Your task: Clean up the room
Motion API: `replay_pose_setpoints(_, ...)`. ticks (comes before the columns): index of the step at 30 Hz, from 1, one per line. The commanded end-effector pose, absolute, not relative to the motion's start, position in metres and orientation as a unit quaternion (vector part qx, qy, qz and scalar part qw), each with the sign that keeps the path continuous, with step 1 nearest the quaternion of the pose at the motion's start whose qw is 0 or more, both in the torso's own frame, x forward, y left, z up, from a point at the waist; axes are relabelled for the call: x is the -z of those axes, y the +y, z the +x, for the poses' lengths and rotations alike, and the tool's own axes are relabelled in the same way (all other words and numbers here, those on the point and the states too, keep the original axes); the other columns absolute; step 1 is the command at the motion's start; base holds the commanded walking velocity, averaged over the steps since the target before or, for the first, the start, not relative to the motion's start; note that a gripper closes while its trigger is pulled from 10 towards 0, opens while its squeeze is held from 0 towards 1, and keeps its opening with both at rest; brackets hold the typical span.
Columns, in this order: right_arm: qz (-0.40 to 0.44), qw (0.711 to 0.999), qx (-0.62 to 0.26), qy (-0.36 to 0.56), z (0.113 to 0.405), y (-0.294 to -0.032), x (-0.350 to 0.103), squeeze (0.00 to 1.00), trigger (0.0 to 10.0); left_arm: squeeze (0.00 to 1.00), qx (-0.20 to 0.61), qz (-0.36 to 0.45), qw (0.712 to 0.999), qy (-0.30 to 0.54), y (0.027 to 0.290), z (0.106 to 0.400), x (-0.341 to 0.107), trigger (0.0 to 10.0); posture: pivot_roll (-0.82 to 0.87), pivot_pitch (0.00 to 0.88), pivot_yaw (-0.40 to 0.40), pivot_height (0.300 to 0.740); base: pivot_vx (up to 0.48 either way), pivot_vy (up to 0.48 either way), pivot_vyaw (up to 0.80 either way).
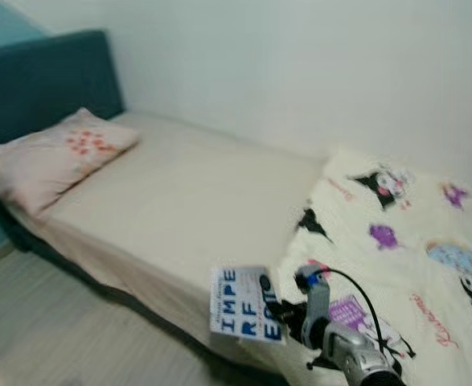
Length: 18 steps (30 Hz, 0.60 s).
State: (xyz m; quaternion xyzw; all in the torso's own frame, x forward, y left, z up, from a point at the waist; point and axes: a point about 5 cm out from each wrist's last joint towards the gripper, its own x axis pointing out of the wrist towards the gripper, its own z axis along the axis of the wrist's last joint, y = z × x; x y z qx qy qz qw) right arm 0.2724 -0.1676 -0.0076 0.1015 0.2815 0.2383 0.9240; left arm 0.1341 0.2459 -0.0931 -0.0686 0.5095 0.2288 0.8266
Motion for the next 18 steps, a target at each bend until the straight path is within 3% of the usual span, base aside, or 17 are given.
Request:
replay_pose_setpoints(1, 0.1, 0.927, -0.223, 0.283, 0.27, -0.174, 0.01, 0.0, 0.0, 0.0, -0.22, -0.068, 0.829, 0.509, 0.244, 0.132, 0.094, 10.0, -0.06, 0.034, -0.057, 0.74, 0.0, 0.0, 0.77)
replay_pose_setpoints(12, 0.105, 0.916, -0.178, 0.344, 0.243, -0.184, 0.038, 0.0, 0.0, 0.0, -0.195, -0.062, 0.843, 0.497, 0.242, 0.143, 0.091, 10.0, -0.06, 0.038, -0.052, 0.74, 0.0, 0.0, 0.77)
replay_pose_setpoints(18, 0.128, 0.896, -0.108, 0.412, 0.208, -0.197, 0.063, 0.0, 0.0, 0.0, -0.178, -0.054, 0.848, 0.496, 0.236, 0.148, 0.091, 10.0, -0.05, 0.039, -0.06, 0.74, 0.447, 0.0, 0.77)
